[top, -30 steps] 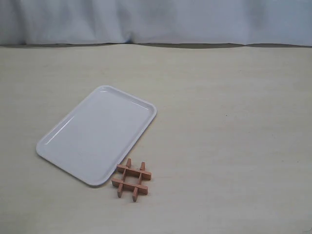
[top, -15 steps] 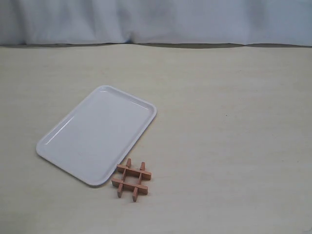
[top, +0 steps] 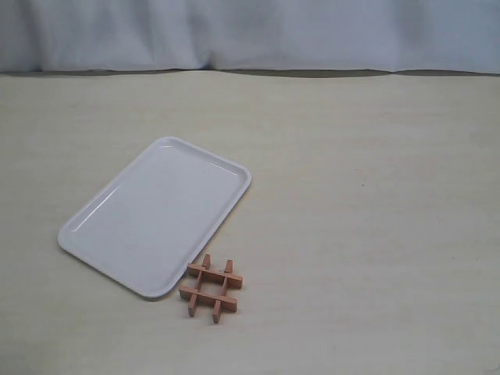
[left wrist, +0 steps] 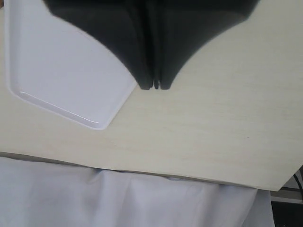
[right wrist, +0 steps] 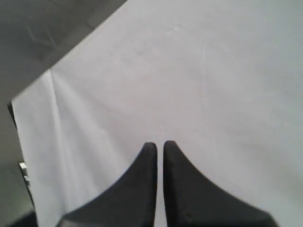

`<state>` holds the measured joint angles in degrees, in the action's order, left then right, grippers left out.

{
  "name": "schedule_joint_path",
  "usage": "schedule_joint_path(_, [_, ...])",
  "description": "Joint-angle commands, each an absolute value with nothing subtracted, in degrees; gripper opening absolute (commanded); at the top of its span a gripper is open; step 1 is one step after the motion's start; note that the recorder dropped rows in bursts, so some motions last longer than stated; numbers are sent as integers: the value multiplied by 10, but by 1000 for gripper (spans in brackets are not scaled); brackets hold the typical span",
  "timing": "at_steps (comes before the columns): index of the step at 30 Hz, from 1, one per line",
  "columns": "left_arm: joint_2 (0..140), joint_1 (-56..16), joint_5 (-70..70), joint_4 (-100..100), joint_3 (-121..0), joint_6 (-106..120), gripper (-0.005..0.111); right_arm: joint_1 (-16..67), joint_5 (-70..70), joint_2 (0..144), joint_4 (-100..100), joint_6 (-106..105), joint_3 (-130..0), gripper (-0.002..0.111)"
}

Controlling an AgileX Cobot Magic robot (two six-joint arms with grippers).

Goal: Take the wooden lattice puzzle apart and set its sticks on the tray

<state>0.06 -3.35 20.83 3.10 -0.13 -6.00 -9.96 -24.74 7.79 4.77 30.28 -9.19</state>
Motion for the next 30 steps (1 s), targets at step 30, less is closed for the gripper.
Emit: schedule_joint_path(30, [0, -34, 203, 35, 0, -61, 0, 235, 371, 861, -125, -9, -530, 5])
